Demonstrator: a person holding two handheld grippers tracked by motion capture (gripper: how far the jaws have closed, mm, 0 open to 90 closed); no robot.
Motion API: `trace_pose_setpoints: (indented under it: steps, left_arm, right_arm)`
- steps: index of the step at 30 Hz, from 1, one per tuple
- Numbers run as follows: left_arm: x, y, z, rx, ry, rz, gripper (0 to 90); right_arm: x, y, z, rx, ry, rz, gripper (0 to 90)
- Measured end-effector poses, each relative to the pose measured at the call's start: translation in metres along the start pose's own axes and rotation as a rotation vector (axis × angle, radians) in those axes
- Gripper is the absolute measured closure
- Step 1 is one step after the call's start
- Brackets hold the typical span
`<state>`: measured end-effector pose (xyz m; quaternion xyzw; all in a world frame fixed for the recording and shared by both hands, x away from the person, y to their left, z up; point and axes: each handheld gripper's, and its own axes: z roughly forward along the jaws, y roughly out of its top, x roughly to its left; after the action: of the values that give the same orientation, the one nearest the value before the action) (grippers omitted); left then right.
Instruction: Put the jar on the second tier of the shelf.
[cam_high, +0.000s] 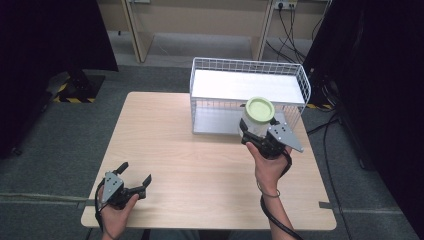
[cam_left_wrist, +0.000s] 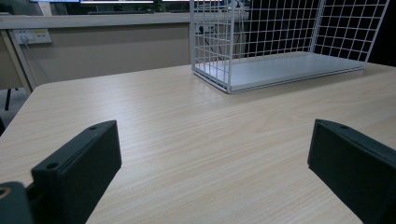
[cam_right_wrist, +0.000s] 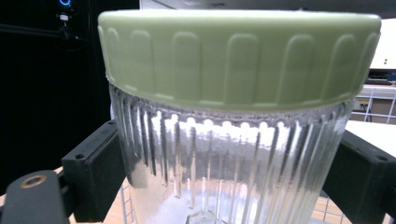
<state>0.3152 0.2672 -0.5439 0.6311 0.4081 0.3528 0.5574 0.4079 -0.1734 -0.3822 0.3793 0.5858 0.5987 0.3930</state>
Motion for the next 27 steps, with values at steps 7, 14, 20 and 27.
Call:
trace_pose_setpoints:
  steps: [7,14,20,27]
  left_arm:
    - [0.000,0.000,0.000,0.001,-0.001,0.001,2.2]
    - [0.000,0.000,0.000,0.000,-0.001,-0.001,2.2]
    - [0.000,0.000,0.000,-0.001,-0.002,-0.003,2.2]
    - [0.000,0.000,0.000,0.001,-0.002,-0.001,2.2]
  right_arm:
    - [-0.008,0.008,0.004,-0.006,-0.017,0.002,11.6]
    - [-0.011,0.017,0.010,-0.010,-0.028,-0.004,11.6]
    - [-0.014,0.022,0.015,-0.010,-0.037,-0.006,11.6]
    - [-0.022,0.030,0.024,-0.013,-0.057,-0.001,11.6]
